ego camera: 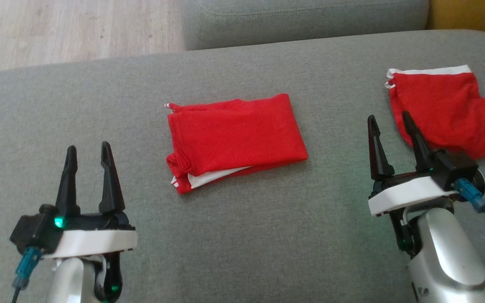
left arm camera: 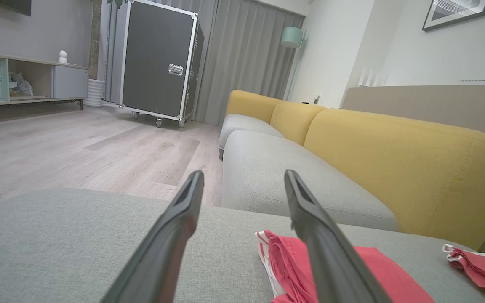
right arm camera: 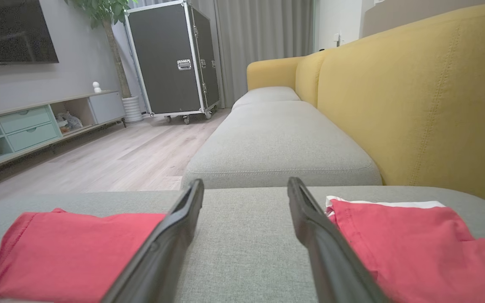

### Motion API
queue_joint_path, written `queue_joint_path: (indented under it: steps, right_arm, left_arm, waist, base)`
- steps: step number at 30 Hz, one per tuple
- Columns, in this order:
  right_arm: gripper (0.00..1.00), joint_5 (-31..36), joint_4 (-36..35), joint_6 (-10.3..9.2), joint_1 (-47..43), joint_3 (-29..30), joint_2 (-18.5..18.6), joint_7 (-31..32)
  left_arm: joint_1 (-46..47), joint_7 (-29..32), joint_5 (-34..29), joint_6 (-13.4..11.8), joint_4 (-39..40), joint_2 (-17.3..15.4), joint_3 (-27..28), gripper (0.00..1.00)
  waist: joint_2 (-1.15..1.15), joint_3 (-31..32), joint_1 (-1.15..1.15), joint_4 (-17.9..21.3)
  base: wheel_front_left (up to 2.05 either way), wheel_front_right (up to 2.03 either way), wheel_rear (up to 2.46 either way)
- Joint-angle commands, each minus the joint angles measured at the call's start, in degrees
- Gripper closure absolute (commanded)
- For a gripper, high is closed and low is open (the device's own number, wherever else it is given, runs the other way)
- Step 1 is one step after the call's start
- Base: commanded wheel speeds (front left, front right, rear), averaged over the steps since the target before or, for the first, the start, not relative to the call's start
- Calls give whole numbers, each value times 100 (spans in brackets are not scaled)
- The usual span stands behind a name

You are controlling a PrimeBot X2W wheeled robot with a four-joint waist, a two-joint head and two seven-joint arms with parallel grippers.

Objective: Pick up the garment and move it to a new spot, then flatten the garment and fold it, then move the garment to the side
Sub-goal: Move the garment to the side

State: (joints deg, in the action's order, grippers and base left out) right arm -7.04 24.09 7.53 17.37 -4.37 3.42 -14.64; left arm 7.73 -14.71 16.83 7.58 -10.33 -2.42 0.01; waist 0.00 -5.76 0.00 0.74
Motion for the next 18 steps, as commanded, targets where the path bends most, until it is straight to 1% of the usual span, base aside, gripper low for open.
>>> queue_joint_path:
  steps: [1,6,10,13,15,16,18]
  right_arm:
    - [0,29,-174,-4,204,-128,-54,-36]
    - [0,131,73,-4,429,-280,-54,8]
    - [0,-71,473,-4,749,-508,-54,270]
    - [0,-350,879,-4,1057,-664,-54,472]
    - [0,-903,1196,-4,1254,-853,-54,622]
    - [0,-1056,1395,-4,1362,-901,-54,697]
    - [0,-1176,1810,-4,1598,-933,-54,791]
  left_arm:
    - [211,-29,25,-9,216,-46,143,0]
    - [362,-29,29,-9,243,-46,23,0]
    - [502,-29,39,-9,202,-46,-143,0]
    - [600,-29,40,-9,152,-46,-266,0]
    - [654,-29,60,-9,108,-46,-317,0]
    - [679,-29,78,-9,90,-46,-347,0]
    - [728,-29,113,-9,65,-46,-434,0]
  waist:
    - [0,-43,0,-39]
    - [0,-251,0,-220]
    - [0,-420,0,-434]
    - [0,-536,0,-603]
    - [0,-590,0,-715]
    - [0,-617,0,-775]
    - [0,-667,0,-897]
  base:
    - [0,0,0]
    - [0,0,0]
    - [0,0,0]
    - [0,0,0]
    - [0,0,0]
    - [0,0,0]
    - [0,0,0]
